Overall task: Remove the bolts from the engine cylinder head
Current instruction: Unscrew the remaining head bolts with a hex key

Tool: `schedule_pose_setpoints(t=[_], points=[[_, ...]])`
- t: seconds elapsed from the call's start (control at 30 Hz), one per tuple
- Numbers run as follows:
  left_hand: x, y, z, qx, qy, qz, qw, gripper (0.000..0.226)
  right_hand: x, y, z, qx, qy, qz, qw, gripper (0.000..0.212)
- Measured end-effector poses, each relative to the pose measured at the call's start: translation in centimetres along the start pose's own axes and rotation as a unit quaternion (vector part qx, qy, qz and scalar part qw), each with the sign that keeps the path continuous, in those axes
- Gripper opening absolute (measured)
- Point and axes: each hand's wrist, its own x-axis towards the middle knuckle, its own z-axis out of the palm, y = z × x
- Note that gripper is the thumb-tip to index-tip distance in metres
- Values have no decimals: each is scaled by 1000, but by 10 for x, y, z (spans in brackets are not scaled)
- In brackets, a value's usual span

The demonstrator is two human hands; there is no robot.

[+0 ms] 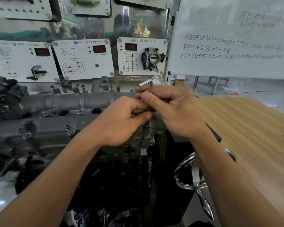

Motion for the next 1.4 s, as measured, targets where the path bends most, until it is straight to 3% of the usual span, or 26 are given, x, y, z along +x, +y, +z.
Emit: schedule_pose_setpoints(t=[0.1,0.2,0.43,0.53,0.67,0.73,0.8,0.93,1.03,1.17,1.3,1.4], points=[[1,-1,-2,-22,8,15,1000,17,3,-1,-8,0,-57,-1,998,22],[0,-1,4,-45,75,35,996,10,5,-2,-12,-46,-74,-5,996,23],[3,-1,19,-9,209,32,977,9,-11,4,9,-27,100,-15,995,7],[3,-1,17,-28,175,21,984,10,-9,5,11,-39,117,-8,992,5],[3,0,5,-11,42,39,998,15,-10,4,5,-101,87,-27,991,9],[3,-1,2,0,15,37,999,16,-12,5,4,-130,75,-41,988,12],[2,-3,4,-11,42,31,999,14,-13,6,3,-144,45,-47,987,16],[0,-1,17,-51,169,26,984,7,-14,6,2,-149,-11,-38,988,22],[3,-2,22,-20,208,30,977,5,-11,2,3,-97,48,-37,993,13],[5,-4,20,-10,178,18,984,7,-7,-1,5,-100,89,-23,991,5],[4,-2,6,11,43,46,998,15,-6,-3,3,-142,22,-11,990,20],[3,-2,5,-11,59,33,998,14,-7,-5,0,-159,-37,-11,987,26]])
